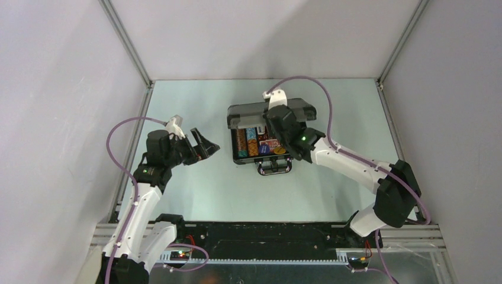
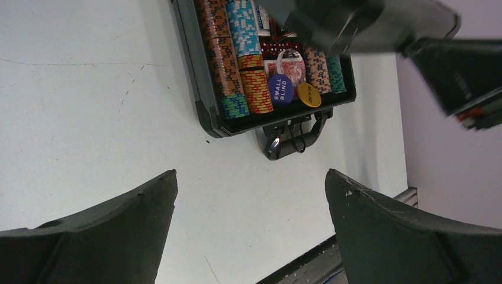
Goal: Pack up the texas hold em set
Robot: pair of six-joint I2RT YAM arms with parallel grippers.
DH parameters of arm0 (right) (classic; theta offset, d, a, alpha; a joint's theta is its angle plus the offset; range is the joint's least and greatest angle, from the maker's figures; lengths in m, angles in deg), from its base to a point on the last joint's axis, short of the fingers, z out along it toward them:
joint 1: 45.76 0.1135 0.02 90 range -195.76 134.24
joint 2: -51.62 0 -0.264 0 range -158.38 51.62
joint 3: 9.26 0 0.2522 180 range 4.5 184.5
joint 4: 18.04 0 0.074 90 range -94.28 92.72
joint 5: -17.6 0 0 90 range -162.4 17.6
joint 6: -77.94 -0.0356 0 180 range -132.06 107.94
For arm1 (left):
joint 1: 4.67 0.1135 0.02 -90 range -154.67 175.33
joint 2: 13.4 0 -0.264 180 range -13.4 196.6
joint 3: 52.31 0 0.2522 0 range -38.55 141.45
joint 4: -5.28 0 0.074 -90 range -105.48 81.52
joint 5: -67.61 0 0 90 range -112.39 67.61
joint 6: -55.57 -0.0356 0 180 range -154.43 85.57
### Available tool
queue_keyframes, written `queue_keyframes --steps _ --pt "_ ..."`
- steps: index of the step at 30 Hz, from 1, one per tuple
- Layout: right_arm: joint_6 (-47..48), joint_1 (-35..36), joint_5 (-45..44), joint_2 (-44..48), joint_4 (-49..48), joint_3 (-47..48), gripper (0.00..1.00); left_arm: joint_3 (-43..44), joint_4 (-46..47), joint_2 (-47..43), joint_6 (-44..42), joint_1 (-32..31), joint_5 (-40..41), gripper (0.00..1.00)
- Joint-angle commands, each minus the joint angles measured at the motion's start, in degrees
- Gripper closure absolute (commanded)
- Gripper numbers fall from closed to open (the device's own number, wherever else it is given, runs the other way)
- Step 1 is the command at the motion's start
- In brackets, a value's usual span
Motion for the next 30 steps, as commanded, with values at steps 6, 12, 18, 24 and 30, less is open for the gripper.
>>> queue_keyframes --steps 6,12,18,24,30 --pt "-9.45 4.66 -3.55 6.44 1.9 -10.33 0.7 1.31 0.82 -1.1 -0.36 0.6 -0.3 0.01" --pt "-14.13 9.06 -5.2 10.03 2.97 -16.71 0.66 1.04 0.79 -1.39 -0.31 0.51 0.28 0.01" --pt "-19.54 9.75 -4.74 20.18 5.0 -22.62 0.55 2.55 0.69 -0.68 0.04 -0.71 2.34 0.07" --pt "-23.01 8.39 -1.14 31.59 4.36 -30.46 0.5 7.98 0.75 3.31 1.94 -11.84 11.53 0.07" --pt "-25.86 5.58 1.83 40.46 4.69 -38.09 0.5 16.73 0.91 14.7 2.39 -22.79 19.02 0.1"
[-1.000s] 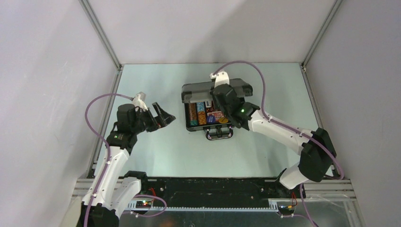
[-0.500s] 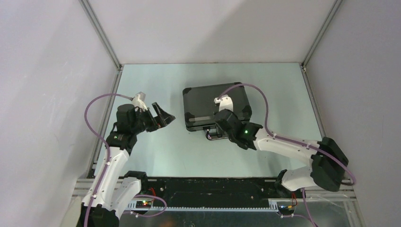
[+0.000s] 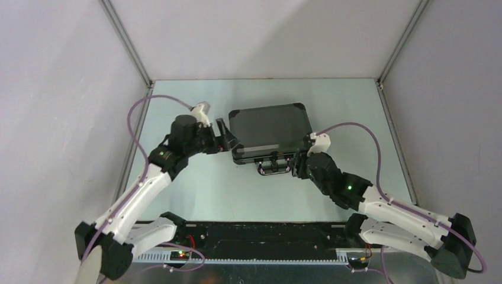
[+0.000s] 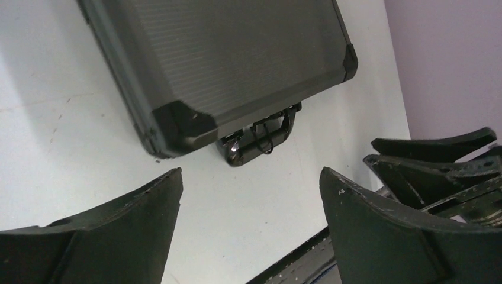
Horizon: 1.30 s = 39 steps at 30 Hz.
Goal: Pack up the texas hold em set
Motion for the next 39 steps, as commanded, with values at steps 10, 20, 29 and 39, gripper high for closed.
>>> queue_keyframes --steps 10,20,29,39 --pt "-5.7 -5.31 7.65 12.42 0.94 -10.49 0.5 15.68 5.16 23.64 -1.34 -10.77 9.39 0.39" --pt "-5.79 -6.87 10.27 17.51 3.67 -13.02 0.5 19.09 10.69 35.04 -3.03 -14.3 9.92 0.62" --pt "-6.58 -7.12 10.65 16.45 2.75 -13.76 0.5 20.89 10.9 40.68 -4.16 -14.76 9.9 0.61" --pt "-6.45 -8.01 15.72 9.97 -8.24 -16.52 0.5 14.09 13.37 42.33 -2.46 -14.94 9.52 0.59"
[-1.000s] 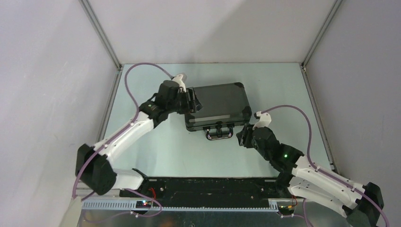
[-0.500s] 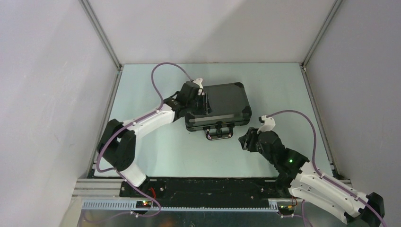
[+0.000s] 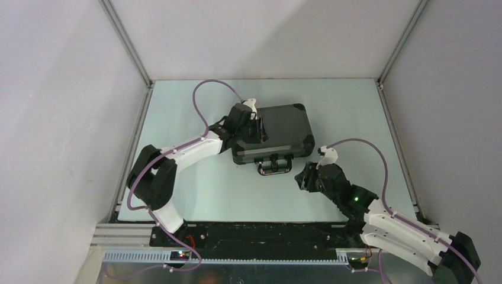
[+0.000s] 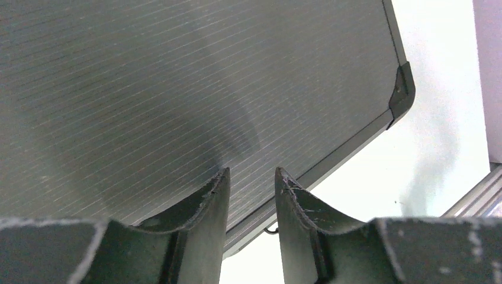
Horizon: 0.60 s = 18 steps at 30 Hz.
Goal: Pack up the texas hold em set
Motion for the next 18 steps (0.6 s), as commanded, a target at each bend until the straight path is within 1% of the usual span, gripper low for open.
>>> queue_keyframes --steps 1,4,6,10,13,18 --pt "-0.5 -0.92 3.9 -3.93 -9.45 -0.55 0.5 -4.8 1.43 1.68 0.16 -0.54 0.73 0.59" --pt "-0.65 -2.01 6.75 -8.62 -13.01 -0.56 0.52 -6.56 2.79 1.99 0.58 -0.54 0.19 0.59" --pt "-0.45 -2.44 8.44 -11.76 -17.25 -0.56 0.54 -7.43 3.38 1.97 0.65 -0.58 0.12 0.59" --pt "0.14 -2.71 10.58 -18.56 -24.26 -0.45 0.62 -8.0 3.62 1.67 0.36 -0.54 0.32 0.6" --pt "0.65 -2.14 10.89 -23.87 -27.46 -0.14 0.65 -8.09 3.61 1.5 0.31 -0.52 0.37 0.6" --pt "1.31 -0.87 9.35 -29.58 -31.51 0.45 0.68 -8.05 3.61 1.52 0.12 -0.54 0.1 0.6"
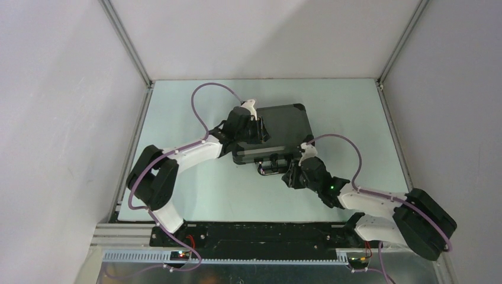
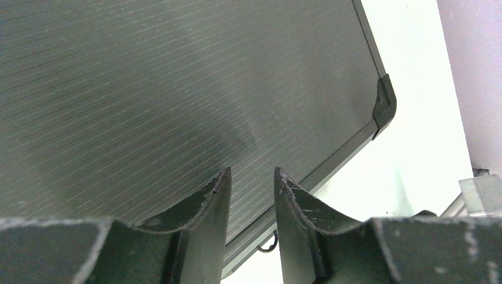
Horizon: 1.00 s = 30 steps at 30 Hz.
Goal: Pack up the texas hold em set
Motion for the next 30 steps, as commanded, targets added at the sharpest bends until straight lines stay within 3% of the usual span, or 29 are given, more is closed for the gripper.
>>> queue_keyframes --steps 1,14,30 --pt "1.17 1.33 -1.06 -4.22 -8.34 1.13 0.7 -2.77 -7.62 1.74 -0.91 -0.37 1.13 0.6" --pt "4.67 2.4 -2.85 -18.16 -21.09 4.39 0.72 -3.14 -7.55 2.58 -1.06 -0.35 0.92 0.61" --pt "6.88 2.73 -6.1 -17.87 -22.16 5.92 0.71 -3.4 -7.38 2.7 -0.87 -0.4 0.74 0.62"
